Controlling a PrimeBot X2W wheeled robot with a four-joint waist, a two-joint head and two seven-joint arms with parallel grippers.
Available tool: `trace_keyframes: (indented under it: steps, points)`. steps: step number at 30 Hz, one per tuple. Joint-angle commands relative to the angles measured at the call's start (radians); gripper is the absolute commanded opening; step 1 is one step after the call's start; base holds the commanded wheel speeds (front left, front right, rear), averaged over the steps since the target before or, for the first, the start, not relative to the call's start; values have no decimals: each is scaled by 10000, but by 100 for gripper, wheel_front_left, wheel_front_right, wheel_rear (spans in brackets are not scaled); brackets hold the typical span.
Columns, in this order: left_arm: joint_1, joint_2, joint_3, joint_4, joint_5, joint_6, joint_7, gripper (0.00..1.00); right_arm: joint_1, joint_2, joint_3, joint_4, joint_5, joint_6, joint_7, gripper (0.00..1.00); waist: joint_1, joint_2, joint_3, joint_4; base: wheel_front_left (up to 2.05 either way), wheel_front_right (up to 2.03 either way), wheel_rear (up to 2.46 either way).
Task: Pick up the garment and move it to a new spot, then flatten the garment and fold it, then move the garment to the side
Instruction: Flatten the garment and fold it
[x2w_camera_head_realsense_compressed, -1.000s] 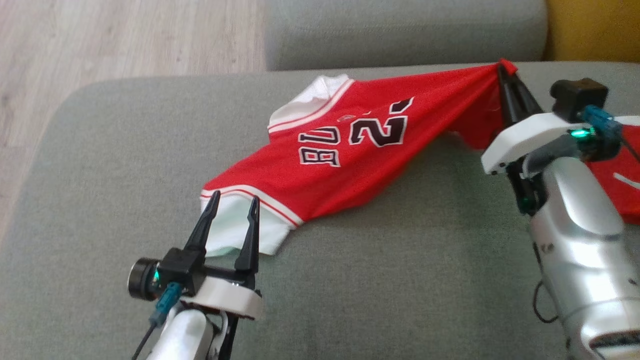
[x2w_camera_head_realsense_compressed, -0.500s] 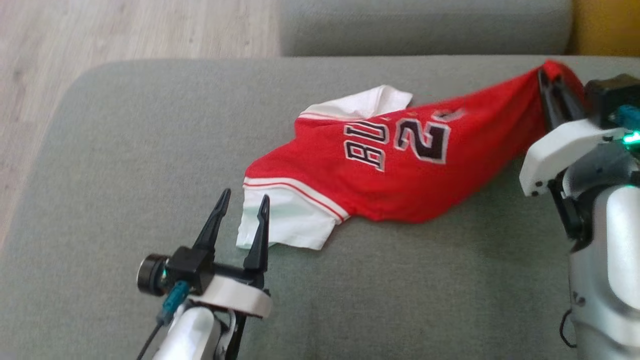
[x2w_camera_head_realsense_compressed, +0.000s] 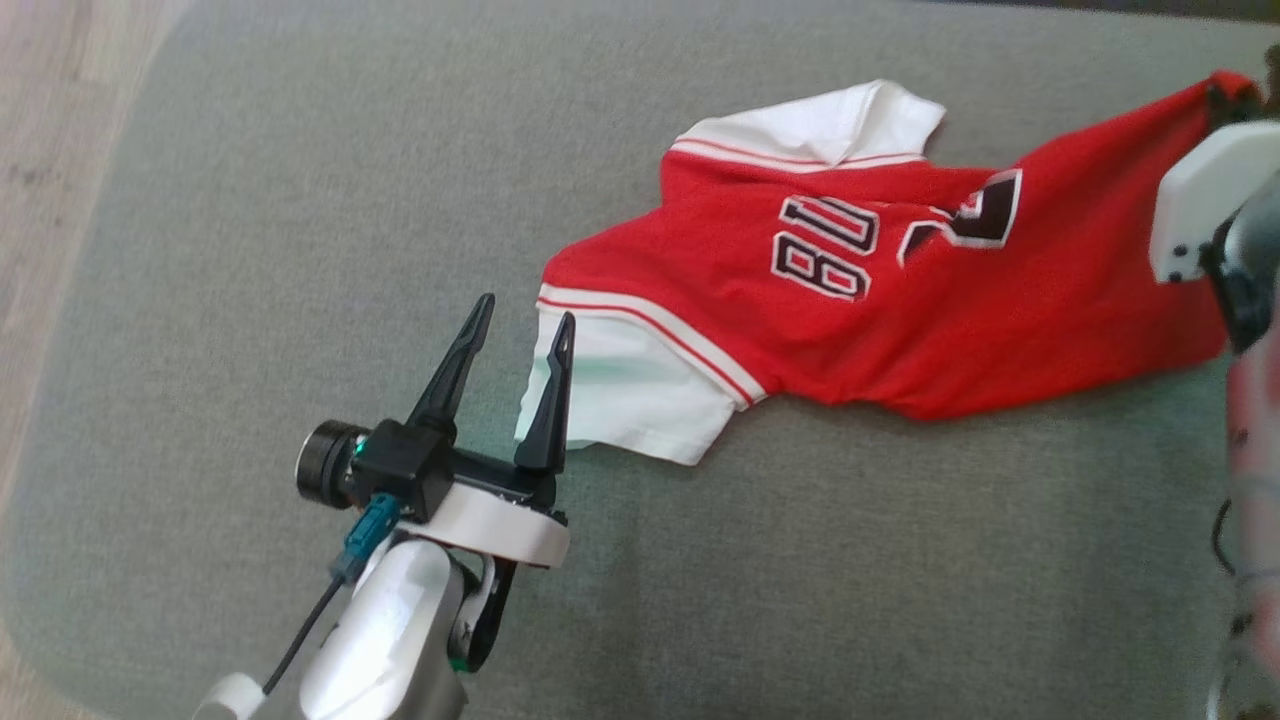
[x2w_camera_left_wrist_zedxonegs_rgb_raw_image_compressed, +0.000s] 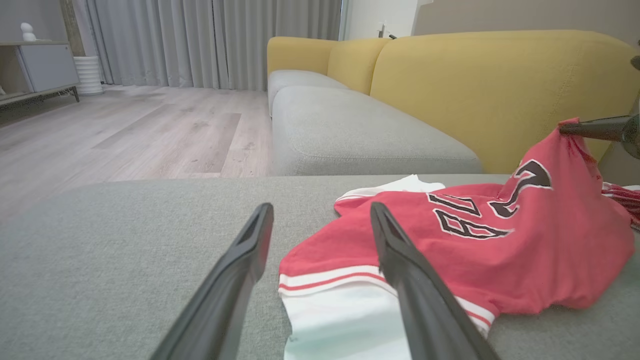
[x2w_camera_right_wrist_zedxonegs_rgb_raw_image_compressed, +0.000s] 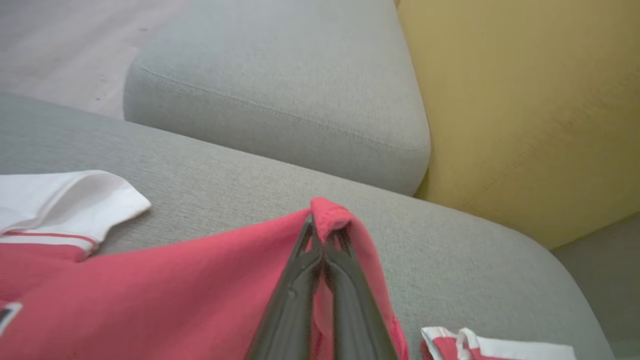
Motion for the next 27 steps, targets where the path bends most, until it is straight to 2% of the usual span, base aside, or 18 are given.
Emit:
trace_keyframes:
  steps: [1,2,3,4,8,13,20,27]
  points:
    - [-377,37,324,-264,78,-69,-95,100,-535,-121,137,121,-299,-19,-235,0,-3,0,280,172,0,0,0]
    - [-408,28,335,-260,89,-80,-95,100,-746,-132,75,523,-439,-19,-380,0,-3,0,336,182,0,0,0]
    - [-437,20,350,-262,97,-92,-95,100,-954,-137,28,879,-551,-19,-598,41,-3,0,399,188,0,0,0]
    - [-467,12,362,-258,105,-105,-95,100,-1124,-168,39,1232,-687,-19,-829,100,-3,0,434,196,0,0,0]
    - [-559,-17,403,-201,119,-130,-95,100,-1640,-247,-6,2400,-1104,-19,-1571,100,-3,0,471,167,0,0,0]
    - [-600,-40,504,-150,134,-122,-95,100,-1941,-116,-443,3177,-1334,-19,-2377,100,-3,0,297,-44,0,0,0]
    - [-387,-40,760,-68,199,-104,-95,100,-1572,746,-1251,3217,-867,-19,-3909,100,-3,0,-358,-587,0,0,0]
    - [-31,9,996,-32,260,-75,-95,100,-524,1457,-1463,2636,-32,-19,-5098,100,-3,0,-983,-1174,0,0,0]
